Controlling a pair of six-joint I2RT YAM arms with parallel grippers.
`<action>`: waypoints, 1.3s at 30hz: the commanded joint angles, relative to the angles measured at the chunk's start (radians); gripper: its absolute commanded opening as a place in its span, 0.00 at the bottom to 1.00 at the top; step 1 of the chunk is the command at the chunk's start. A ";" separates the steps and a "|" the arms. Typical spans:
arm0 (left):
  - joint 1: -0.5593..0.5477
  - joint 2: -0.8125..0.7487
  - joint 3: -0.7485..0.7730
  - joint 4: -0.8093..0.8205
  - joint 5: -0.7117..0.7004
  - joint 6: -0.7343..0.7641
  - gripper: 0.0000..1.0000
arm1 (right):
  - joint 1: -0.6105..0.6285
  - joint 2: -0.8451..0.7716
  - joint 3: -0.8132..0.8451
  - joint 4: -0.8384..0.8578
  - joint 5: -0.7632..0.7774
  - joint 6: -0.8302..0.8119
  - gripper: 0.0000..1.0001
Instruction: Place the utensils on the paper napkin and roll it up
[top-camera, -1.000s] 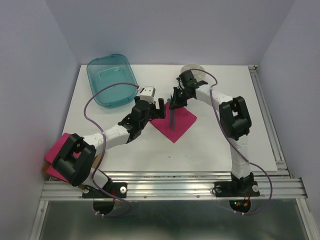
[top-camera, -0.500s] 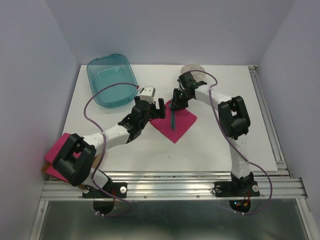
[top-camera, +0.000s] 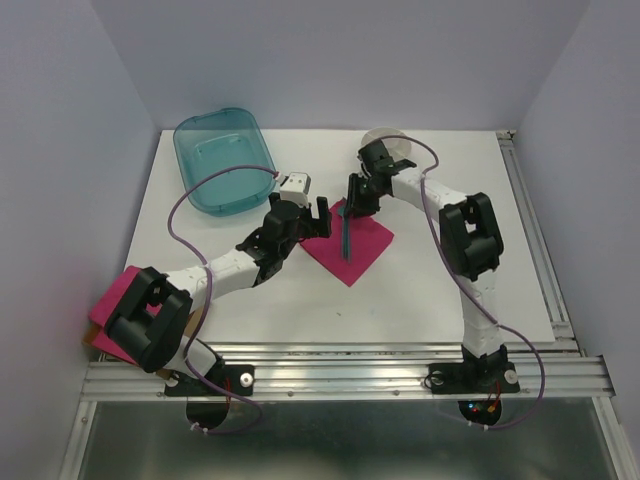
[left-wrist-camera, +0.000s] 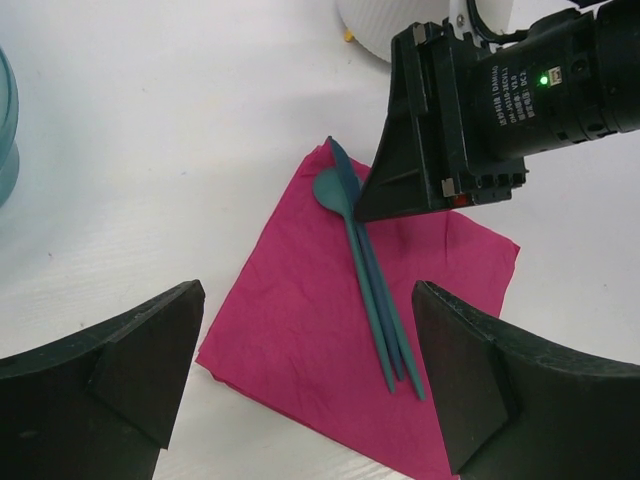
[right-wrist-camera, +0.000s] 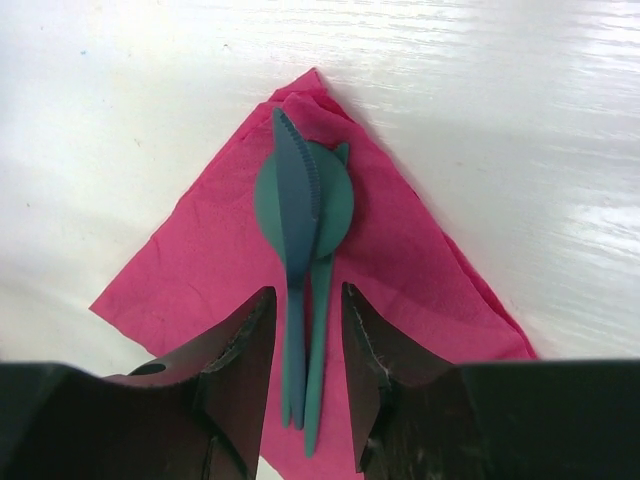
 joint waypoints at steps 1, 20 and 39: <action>-0.005 -0.023 0.028 0.018 -0.004 0.008 0.96 | 0.009 -0.132 -0.028 0.003 0.086 -0.021 0.38; -0.005 -0.023 0.025 0.018 -0.004 0.008 0.97 | -0.031 -0.247 -0.320 0.090 0.241 -0.058 0.01; -0.005 -0.032 0.020 0.018 -0.007 0.007 0.97 | -0.037 -0.316 -0.585 0.154 0.374 0.005 0.01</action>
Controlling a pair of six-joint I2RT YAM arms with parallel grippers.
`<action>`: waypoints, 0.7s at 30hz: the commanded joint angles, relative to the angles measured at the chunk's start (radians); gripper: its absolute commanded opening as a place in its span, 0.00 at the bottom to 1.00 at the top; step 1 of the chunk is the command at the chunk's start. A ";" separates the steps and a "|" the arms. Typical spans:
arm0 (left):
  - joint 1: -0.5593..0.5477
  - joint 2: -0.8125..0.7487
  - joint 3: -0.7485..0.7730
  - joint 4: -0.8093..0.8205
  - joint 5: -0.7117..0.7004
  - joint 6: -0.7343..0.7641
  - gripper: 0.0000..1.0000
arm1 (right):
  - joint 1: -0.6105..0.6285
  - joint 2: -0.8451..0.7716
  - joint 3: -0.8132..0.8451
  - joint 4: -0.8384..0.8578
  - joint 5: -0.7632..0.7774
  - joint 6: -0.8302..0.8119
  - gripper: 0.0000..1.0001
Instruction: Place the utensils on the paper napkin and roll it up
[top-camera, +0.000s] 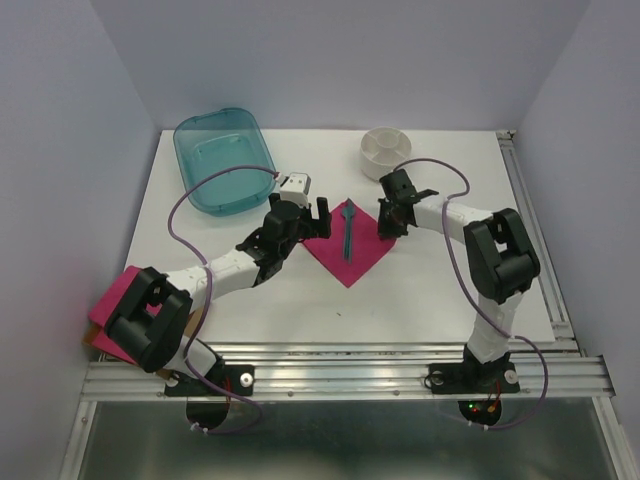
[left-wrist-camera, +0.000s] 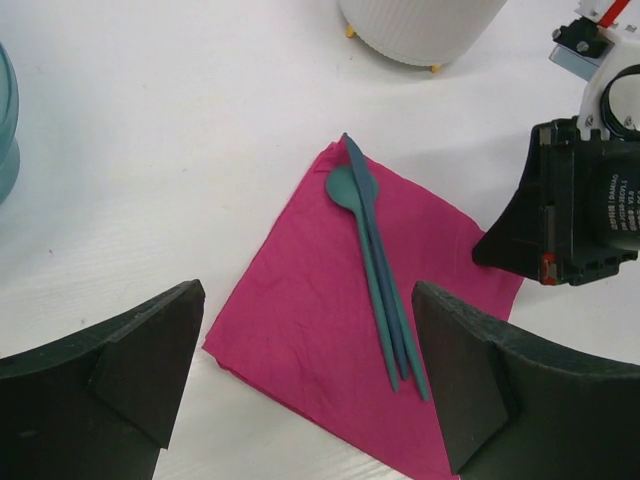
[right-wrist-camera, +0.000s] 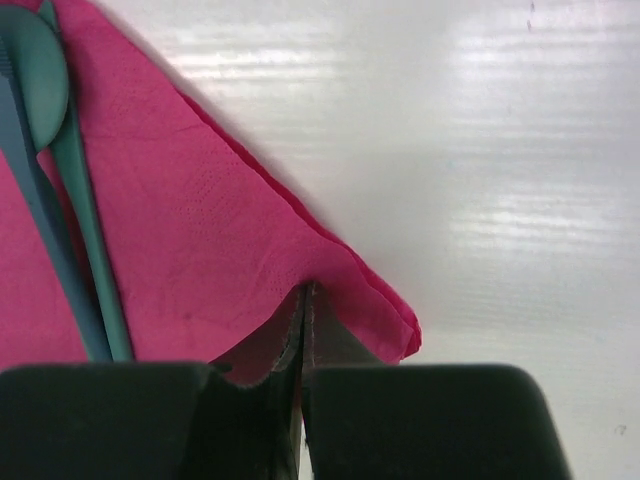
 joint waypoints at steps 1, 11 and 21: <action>-0.006 -0.034 0.017 0.025 -0.009 0.004 0.97 | -0.007 -0.057 -0.159 -0.004 0.040 0.032 0.01; -0.004 -0.048 0.008 0.018 -0.033 -0.015 0.99 | 0.034 -0.358 -0.514 0.085 -0.044 0.172 0.01; -0.003 -0.095 0.000 -0.013 -0.081 -0.047 0.99 | 0.206 -0.486 -0.592 0.081 -0.023 0.292 0.01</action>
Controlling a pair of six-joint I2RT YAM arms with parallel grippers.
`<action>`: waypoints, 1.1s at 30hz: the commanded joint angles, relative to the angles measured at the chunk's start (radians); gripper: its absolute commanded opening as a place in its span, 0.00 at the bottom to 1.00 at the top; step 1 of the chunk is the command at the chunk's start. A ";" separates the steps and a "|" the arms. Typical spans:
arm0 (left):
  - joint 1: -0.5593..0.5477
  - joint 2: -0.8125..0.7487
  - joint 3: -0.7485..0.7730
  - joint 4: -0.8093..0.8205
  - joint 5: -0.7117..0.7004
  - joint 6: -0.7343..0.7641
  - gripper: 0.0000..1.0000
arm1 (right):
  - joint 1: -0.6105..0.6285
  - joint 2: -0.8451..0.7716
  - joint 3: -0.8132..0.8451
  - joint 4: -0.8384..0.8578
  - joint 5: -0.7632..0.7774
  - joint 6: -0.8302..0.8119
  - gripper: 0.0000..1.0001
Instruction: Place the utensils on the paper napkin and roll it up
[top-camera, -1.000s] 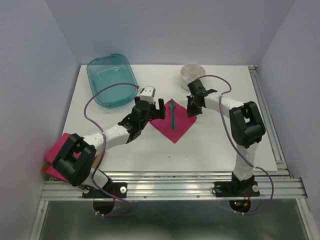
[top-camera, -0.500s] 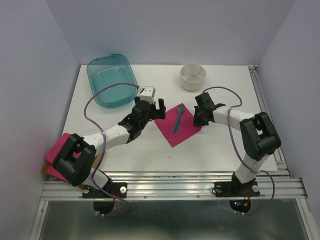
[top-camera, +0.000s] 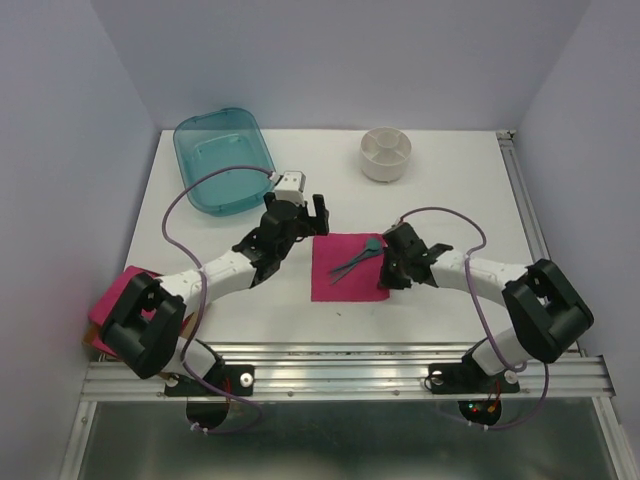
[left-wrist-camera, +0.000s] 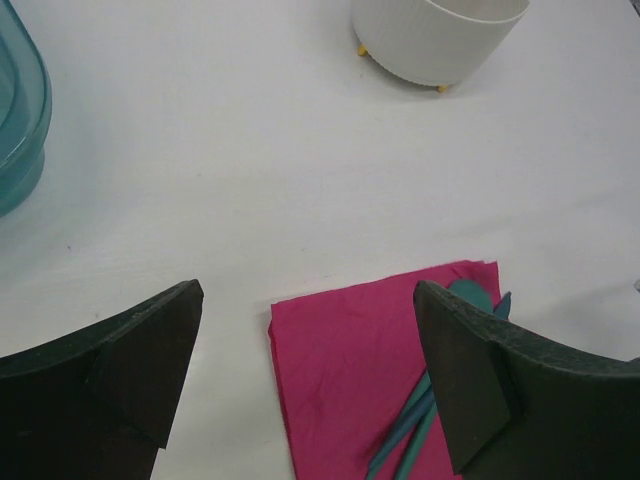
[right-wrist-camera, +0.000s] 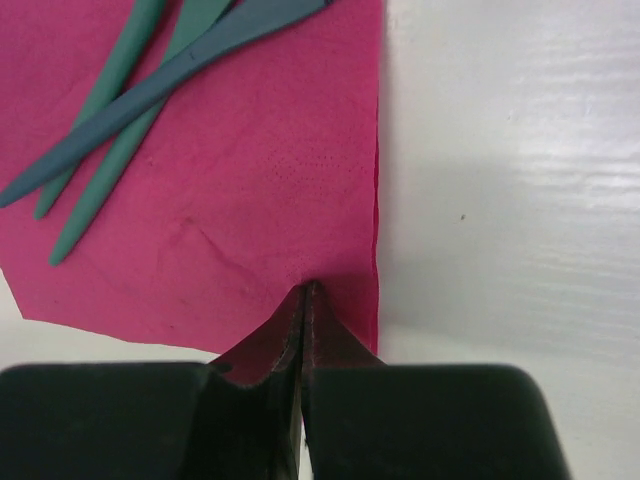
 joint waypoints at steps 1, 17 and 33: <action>-0.003 -0.075 0.001 -0.005 -0.053 -0.030 0.99 | 0.019 -0.051 -0.015 -0.066 0.021 0.033 0.03; 0.013 -0.158 -0.001 -0.223 -0.004 -0.250 0.98 | 0.034 -0.059 0.166 -0.031 -0.133 -0.240 0.33; 0.284 -0.389 -0.165 -0.330 0.228 -0.422 0.92 | 0.336 0.150 0.336 0.067 -0.110 -0.311 0.44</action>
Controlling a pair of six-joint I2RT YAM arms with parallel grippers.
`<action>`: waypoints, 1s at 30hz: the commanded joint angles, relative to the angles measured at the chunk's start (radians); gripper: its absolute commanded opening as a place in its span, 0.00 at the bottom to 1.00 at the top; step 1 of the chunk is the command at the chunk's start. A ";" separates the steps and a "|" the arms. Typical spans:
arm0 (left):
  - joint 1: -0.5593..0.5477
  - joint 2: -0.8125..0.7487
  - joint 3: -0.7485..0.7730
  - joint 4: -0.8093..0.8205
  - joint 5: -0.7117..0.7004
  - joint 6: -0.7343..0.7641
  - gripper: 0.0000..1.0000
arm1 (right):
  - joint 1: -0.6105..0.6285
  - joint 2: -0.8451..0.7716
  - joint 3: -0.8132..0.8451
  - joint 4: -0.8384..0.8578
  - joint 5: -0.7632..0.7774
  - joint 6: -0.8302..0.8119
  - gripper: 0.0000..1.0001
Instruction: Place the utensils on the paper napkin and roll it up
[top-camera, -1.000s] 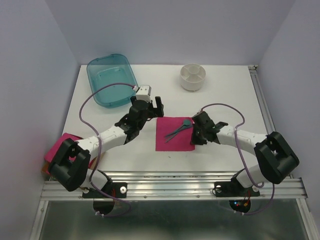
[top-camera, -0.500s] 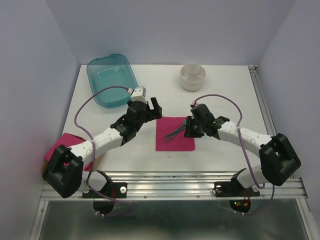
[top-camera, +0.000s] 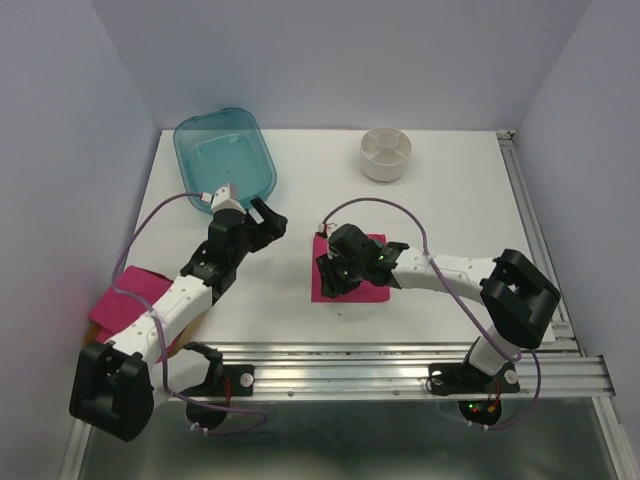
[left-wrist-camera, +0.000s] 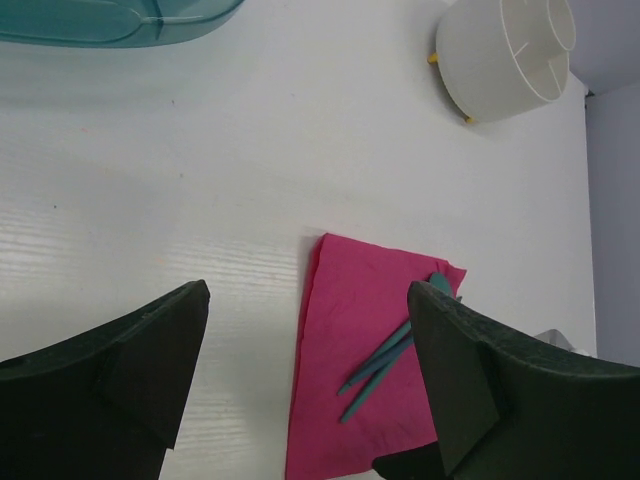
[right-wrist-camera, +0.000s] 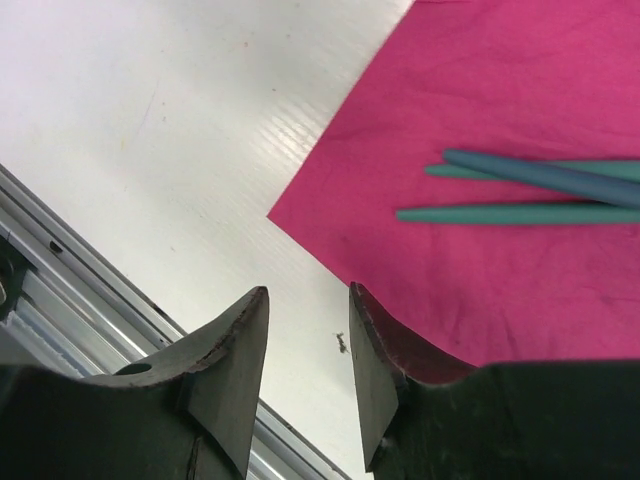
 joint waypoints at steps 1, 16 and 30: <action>0.009 -0.043 -0.015 -0.027 0.052 -0.023 0.92 | 0.041 0.031 0.075 0.049 0.045 -0.026 0.44; 0.024 -0.137 -0.021 -0.087 0.006 -0.018 0.91 | 0.136 0.169 0.195 -0.019 0.183 -0.057 0.45; 0.036 -0.172 -0.021 -0.110 -0.011 -0.009 0.91 | 0.197 0.260 0.249 -0.073 0.275 -0.051 0.45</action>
